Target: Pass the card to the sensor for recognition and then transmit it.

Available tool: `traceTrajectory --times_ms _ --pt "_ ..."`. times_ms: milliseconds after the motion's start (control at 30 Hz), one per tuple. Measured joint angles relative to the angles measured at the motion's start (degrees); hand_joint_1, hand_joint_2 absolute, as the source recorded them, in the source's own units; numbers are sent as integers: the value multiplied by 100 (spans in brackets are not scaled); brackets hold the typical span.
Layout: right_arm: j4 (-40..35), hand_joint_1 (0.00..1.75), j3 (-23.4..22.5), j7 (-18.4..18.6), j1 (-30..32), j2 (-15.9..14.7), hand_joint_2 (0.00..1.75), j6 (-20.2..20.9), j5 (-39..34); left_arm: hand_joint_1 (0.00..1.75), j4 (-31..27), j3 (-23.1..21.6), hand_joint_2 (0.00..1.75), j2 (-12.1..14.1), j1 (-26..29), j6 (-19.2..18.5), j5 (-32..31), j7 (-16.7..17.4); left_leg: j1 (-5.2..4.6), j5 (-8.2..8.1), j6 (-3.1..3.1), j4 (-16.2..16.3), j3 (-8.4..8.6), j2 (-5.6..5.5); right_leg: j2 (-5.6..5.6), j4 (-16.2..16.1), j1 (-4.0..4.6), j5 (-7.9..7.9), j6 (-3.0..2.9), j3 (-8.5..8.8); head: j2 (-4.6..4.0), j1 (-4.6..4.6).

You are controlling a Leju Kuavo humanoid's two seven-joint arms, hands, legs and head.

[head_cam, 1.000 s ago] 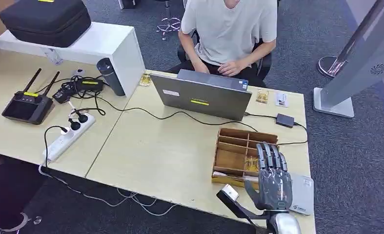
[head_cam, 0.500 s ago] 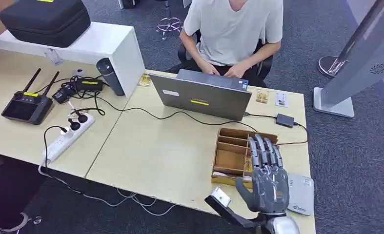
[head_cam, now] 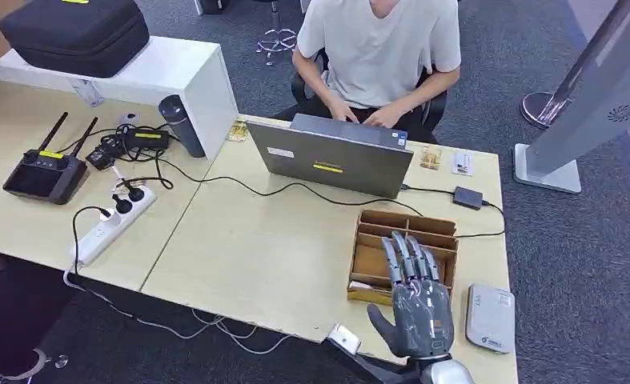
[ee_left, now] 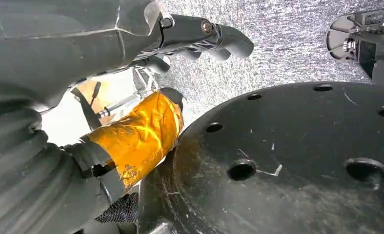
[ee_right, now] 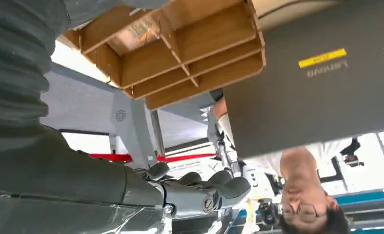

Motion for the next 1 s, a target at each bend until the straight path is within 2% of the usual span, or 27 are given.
traceTrajectory --times_ms 433,1000 --pt "686 0 -131 42 -223 0 175 -33 -46 0 0 0 175 2 -1 0 -35 0 0 0 0 0 0 0 0 0 0 0 0 0 0 0" --pt "1003 0 -230 140 -263 114 175 -52 92 0 0 0 175 2 -5 7 -44 0 0 0 0 0 1 0 1 0 0 0 0 -2 0 2"
